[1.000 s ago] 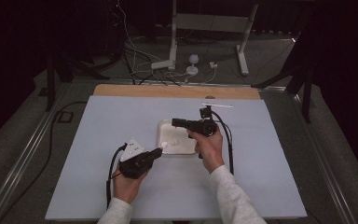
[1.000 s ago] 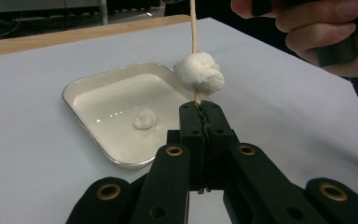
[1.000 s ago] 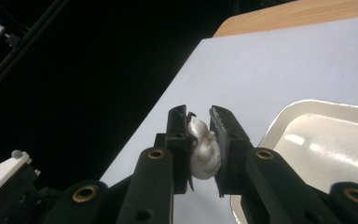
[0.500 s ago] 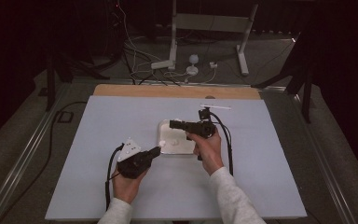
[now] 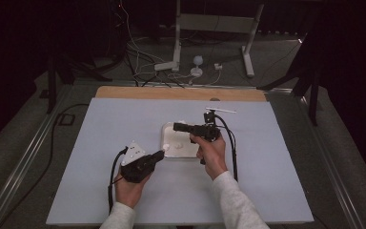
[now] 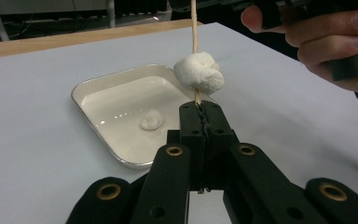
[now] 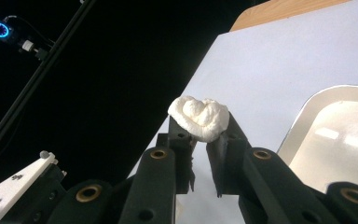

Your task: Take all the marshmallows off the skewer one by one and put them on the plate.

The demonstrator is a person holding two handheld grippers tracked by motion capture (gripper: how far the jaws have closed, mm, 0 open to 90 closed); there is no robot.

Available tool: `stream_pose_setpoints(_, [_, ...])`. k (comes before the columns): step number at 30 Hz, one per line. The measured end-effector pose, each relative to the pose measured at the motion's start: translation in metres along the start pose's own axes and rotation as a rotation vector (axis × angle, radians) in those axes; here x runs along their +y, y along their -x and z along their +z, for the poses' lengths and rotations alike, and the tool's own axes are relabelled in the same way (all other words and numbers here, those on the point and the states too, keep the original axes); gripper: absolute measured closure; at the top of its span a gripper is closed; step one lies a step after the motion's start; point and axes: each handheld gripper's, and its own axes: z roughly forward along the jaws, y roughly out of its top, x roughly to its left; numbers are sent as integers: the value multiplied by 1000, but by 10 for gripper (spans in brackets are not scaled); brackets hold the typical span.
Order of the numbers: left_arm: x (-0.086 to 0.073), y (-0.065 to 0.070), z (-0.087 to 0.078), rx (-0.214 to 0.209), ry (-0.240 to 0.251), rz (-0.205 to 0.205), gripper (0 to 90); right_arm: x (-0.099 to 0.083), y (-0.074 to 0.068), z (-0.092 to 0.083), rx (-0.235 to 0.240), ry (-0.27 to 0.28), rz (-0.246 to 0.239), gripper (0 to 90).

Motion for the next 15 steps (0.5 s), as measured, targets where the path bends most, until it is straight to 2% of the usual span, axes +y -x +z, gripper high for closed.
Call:
stream_pose_setpoints(11, [-1,-2,-3,-11,13,3,900,7,-9,-3,-27,-3,-87,791])
stream_pose_setpoints(15, [-2,-3,-4,-13,19,5,900,9,-12,-3,-29,4,-102,791])
